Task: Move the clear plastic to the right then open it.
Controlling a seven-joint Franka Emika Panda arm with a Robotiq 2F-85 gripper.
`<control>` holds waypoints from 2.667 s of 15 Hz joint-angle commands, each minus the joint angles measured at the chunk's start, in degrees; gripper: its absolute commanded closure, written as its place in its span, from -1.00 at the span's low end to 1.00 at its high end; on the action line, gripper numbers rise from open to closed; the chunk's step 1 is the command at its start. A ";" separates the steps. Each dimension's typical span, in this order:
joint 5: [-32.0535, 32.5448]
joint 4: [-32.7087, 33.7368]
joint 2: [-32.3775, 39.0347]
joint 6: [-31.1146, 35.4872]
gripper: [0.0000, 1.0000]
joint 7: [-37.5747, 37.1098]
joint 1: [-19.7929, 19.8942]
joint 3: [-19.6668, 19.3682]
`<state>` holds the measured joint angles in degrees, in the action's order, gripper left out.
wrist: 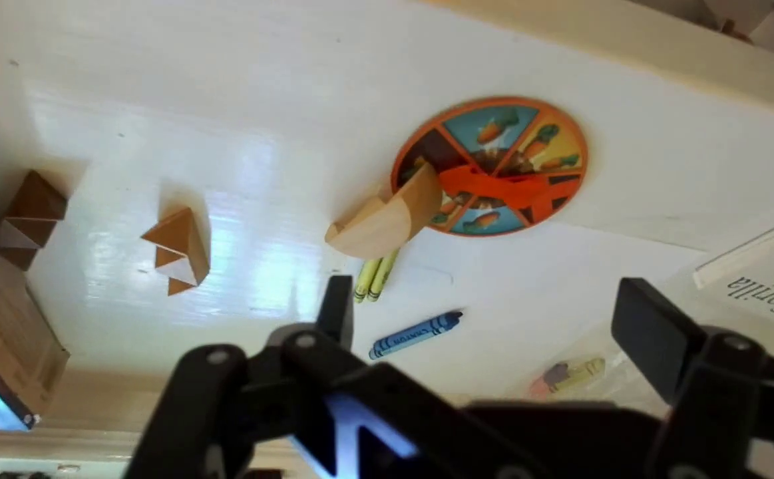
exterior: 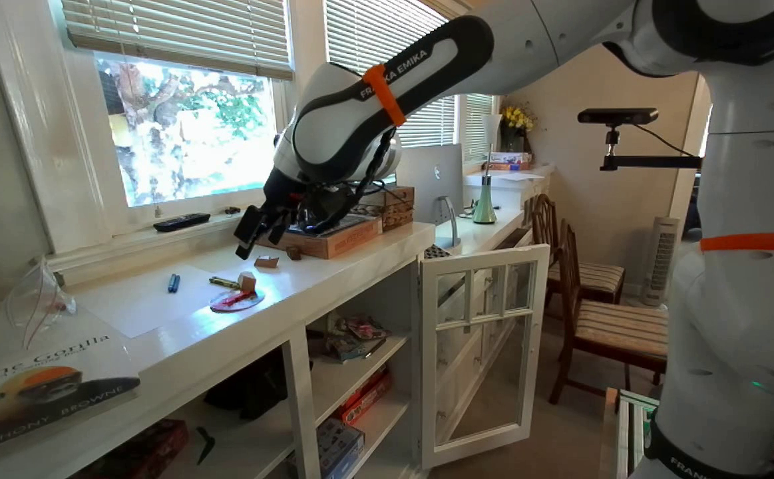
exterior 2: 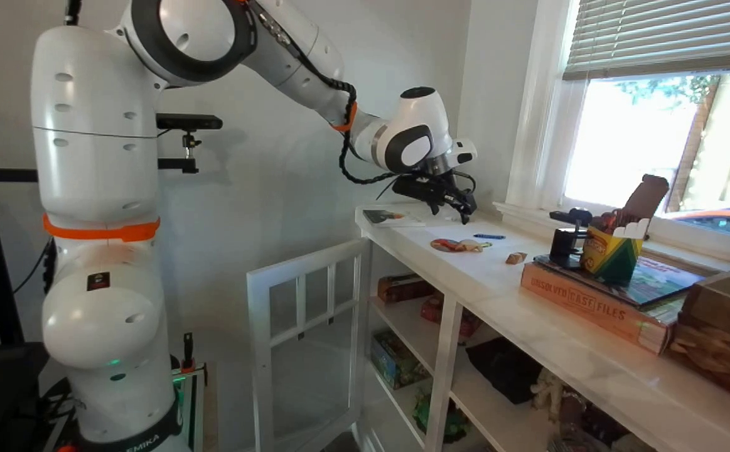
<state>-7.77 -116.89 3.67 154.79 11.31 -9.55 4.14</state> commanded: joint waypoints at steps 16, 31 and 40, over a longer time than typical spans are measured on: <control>-6.54 29.22 22.34 -9.03 -1.00 4.45 3.00 11.77; -6.13 42.95 36.13 -6.52 -1.00 11.91 1.63 16.97; -5.47 50.73 42.75 -4.45 -1.00 12.42 -1.04 17.02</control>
<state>-13.89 -70.73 42.72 149.46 23.33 -9.24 21.20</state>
